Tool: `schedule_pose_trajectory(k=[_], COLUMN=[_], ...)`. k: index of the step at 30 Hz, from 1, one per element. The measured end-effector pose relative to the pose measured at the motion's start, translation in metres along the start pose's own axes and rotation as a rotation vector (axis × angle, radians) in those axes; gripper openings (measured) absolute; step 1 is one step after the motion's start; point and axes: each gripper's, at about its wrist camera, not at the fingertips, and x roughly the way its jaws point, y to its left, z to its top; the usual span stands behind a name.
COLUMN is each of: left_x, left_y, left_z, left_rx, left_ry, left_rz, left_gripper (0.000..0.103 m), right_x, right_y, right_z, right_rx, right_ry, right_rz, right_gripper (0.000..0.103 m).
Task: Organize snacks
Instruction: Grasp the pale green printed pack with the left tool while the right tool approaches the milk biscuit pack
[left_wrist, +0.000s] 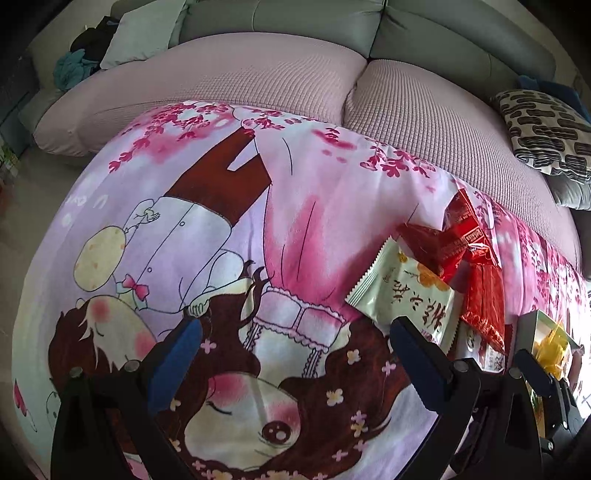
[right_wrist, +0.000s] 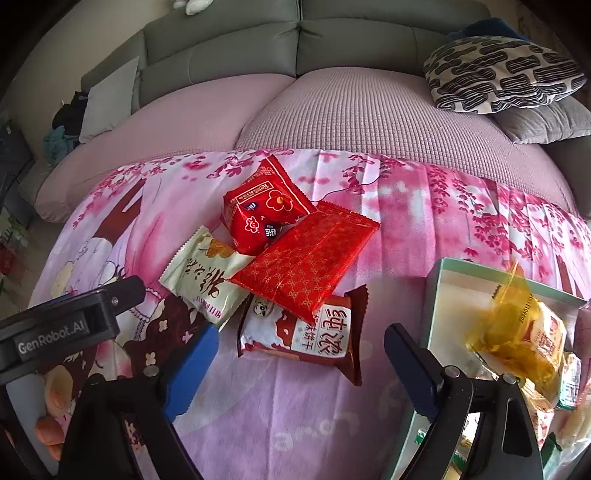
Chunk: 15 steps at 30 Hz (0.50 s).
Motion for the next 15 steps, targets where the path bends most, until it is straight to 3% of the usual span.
schedule_pose_trajectory(k=[8,15], left_x=[0.009,0.032], left_y=[0.0,-0.018], left_z=[0.01,0.023], left_rx=[-0.008,-0.034], left_ry=[-0.004,0.036], left_rz=[-0.082,-0.103], left_gripper=[0.101,0.101], right_x=[0.019,0.026], right_y=[-0.001,-0.008], right_z=[0.006,0.008], right_rx=[0.008,0.03], right_ry=[0.027,0.035], right_rz=[-0.01,0.001], right_gripper=[0.09,0.089])
